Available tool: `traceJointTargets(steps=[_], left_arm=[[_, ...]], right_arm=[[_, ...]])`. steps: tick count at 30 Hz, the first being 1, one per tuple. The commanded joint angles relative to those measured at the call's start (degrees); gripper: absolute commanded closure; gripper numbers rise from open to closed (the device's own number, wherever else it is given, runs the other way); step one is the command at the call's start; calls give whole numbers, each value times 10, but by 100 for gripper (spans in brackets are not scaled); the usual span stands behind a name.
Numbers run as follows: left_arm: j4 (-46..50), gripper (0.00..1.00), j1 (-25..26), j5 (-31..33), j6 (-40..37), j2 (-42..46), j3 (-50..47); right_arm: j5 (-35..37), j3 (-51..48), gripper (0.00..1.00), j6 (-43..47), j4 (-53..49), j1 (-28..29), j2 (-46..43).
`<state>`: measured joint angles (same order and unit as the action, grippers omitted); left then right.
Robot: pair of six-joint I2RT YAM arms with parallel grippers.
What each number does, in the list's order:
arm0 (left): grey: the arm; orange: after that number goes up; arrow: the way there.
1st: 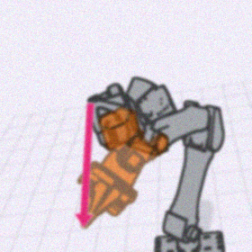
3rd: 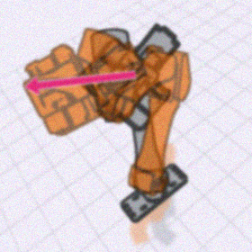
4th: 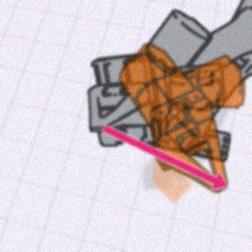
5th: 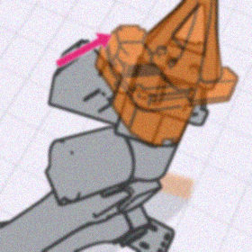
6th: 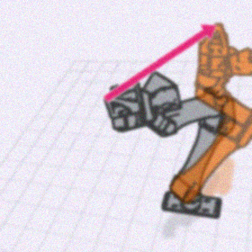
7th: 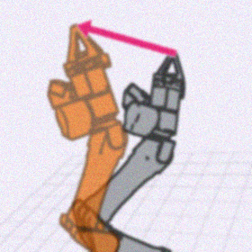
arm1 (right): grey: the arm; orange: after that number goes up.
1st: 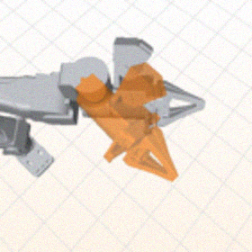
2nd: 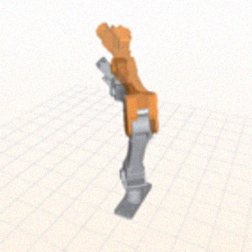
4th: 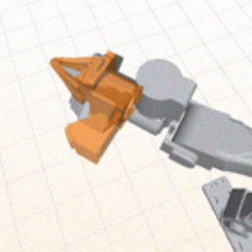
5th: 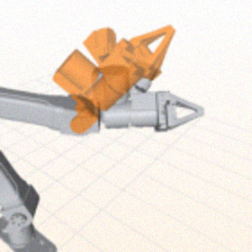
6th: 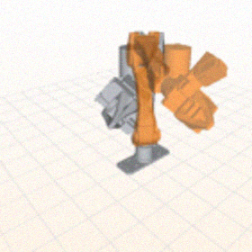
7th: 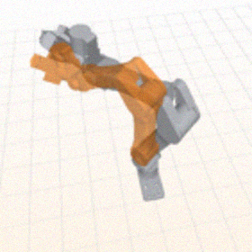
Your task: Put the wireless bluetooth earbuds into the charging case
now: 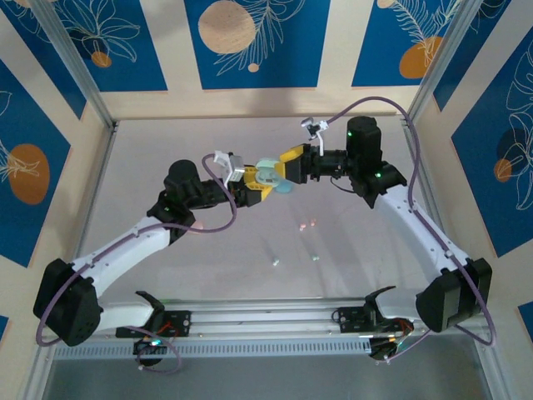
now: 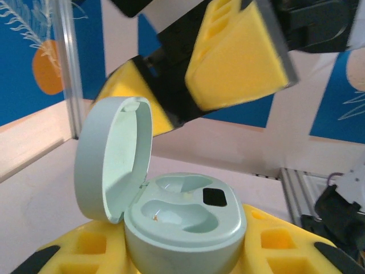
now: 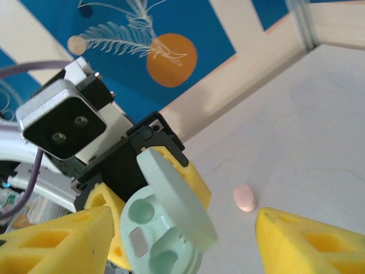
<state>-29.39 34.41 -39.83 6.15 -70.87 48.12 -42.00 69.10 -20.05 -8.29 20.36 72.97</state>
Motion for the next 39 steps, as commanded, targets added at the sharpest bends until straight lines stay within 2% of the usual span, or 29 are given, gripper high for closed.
traceJointTargets(steps=[1, 4, 9, 11, 13, 15, 18, 21, 24, 34, 36, 39], left_arm=[[-36, 74, 4, 58, 7, 15, -14], [-46, 74, 4, 80, 6, 19, -23], [-44, 72, 4, 107, 1, 25, -34], [-46, 72, 4, 109, 1, 28, -37], [-45, 72, 4, 107, 1, 30, -38], [-45, 72, 4, 106, 1, 30, -40], [-54, 72, 3, 99, 4, 30, -42], [-60, 72, 4, 86, 7, 28, -43], [-62, 72, 4, 75, 7, 28, -45], [-48, 72, 4, 86, -6, 47, -50], [-43, 72, 4, 87, -9, 50, -50], [-38, 72, 3, 88, -12, 53, -49]], right_arm=[[86, 21, 29, -31, -62, -18, -42], [187, -1, 26, -81, -92, -41, -68], [313, -55, 42, -186, -180, -103, -74], [295, -79, 46, -221, -209, -129, -56], [261, -93, 50, -215, -239, -134, -20], [283, -84, 53, -194, -296, -110, 25], [352, -72, 55, -163, -368, -56, 95], [392, -76, 54, -150, -388, -4, 139], [403, -75, 54, -146, -394, 27, 169], [378, -33, 57, -85, -453, 60, 262], [389, -26, 61, -90, -462, 69, 280], [422, -25, 61, -107, -469, 81, 294]])
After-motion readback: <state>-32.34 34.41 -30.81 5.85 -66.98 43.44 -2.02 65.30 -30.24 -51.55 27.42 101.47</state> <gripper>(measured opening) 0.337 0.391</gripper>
